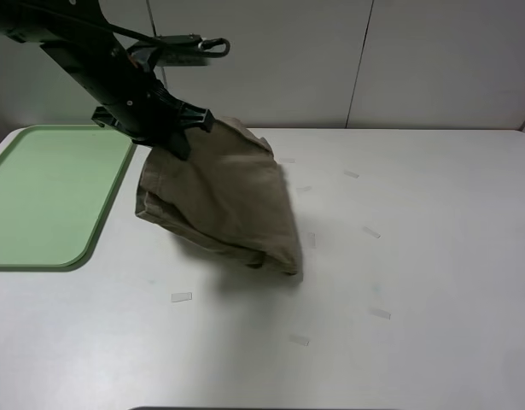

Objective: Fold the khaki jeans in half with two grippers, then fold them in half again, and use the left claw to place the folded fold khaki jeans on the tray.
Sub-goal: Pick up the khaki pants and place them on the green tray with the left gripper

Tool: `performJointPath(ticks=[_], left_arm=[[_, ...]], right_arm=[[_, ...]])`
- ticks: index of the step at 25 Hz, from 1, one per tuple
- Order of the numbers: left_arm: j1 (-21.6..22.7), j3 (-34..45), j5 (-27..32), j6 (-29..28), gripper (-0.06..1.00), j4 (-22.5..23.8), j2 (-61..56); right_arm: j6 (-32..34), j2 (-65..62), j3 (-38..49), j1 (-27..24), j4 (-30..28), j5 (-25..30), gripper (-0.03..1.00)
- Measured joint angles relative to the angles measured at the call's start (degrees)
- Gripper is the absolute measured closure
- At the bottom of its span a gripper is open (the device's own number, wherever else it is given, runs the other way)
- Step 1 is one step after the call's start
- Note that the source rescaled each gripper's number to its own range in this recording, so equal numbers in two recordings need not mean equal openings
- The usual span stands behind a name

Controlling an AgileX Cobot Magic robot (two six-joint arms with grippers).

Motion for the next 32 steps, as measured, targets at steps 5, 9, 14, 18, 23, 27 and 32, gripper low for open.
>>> performJointPath(ticks=[5, 9, 14, 18, 23, 27, 32], left_arm=[[5.2, 0.0, 4.3, 3.2, 0.94, 2.0, -2.7], [8.4, 0.0, 7.3, 3.9, 0.94, 6.3, -3.8], [12.0, 0.0, 9.3, 5.5, 0.94, 11.3, -5.0], [15.9, -1.4, 10.5, 8.6, 0.94, 12.5, -5.7], [22.1, -1.9, 10.5, 14.3, 0.94, 12.7, -5.7], [27.1, -1.9, 9.0, 16.7, 0.94, 12.7, -5.7], [32.7, -1.9, 6.4, 19.6, 0.94, 12.7, -3.9]], right_arm=[[0.0, 0.0, 0.0, 0.0, 0.0, 0.0, -0.03], [0.0, 0.0, 0.0, 0.0, 0.0, 0.0, -0.03], [0.0, 0.0, 0.0, 0.0, 0.0, 0.0, -0.03], [0.0, 0.0, 0.0, 0.0, 0.0, 0.0, -0.03], [0.0, 0.0, 0.0, 0.0, 0.0, 0.0, -0.03], [0.0, 0.0, 0.0, 0.0, 0.0, 0.0, -0.03], [0.0, 0.0, 0.0, 0.0, 0.0, 0.0, -0.03]])
